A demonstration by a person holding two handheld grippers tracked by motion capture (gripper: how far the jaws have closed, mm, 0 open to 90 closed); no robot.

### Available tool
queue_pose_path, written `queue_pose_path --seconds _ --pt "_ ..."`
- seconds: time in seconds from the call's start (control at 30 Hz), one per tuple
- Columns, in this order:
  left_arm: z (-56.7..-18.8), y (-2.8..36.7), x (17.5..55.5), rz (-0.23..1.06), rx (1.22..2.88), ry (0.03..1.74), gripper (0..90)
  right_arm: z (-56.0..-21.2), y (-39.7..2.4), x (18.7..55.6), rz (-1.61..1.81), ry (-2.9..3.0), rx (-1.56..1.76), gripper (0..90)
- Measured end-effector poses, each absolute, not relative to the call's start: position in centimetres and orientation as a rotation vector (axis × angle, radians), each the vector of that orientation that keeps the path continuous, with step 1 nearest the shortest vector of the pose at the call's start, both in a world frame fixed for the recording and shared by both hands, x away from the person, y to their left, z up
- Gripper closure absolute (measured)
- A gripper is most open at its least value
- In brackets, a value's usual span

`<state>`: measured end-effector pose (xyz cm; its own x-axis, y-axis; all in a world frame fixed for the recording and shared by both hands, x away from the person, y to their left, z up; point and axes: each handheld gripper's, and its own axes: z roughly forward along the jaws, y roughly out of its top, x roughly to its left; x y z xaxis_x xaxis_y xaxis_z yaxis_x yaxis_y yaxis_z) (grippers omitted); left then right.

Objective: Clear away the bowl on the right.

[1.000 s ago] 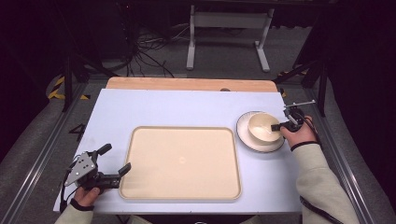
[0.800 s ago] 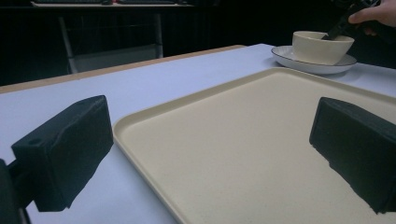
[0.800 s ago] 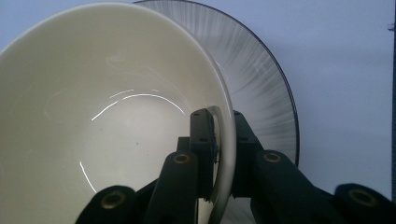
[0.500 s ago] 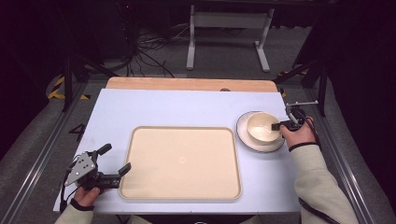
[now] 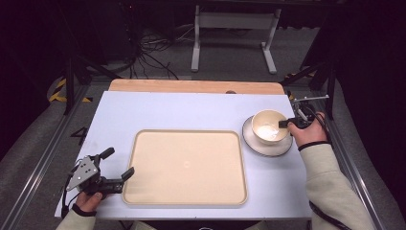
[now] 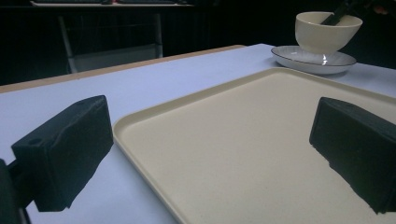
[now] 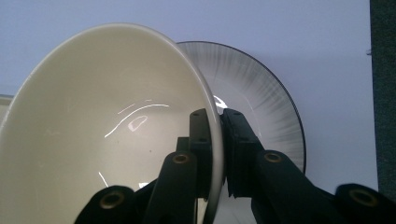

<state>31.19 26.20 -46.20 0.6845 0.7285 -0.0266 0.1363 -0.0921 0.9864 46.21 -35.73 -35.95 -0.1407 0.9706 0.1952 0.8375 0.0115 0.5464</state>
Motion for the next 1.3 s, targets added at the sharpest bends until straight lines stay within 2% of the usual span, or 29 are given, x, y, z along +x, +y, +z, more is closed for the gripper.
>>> queue_pose_path --seconds 0.63,1.3 --pt "-46.2 26.2 31.2 0.575 1.621 0.722 0.2 -34.3 -35.0 45.0 0.86 2.04 1.913 82.9" --pt "-46.2 26.2 31.2 0.577 1.621 0.714 0.2 -33.4 -28.6 44.3 0.871 2.185 1.813 82.9"
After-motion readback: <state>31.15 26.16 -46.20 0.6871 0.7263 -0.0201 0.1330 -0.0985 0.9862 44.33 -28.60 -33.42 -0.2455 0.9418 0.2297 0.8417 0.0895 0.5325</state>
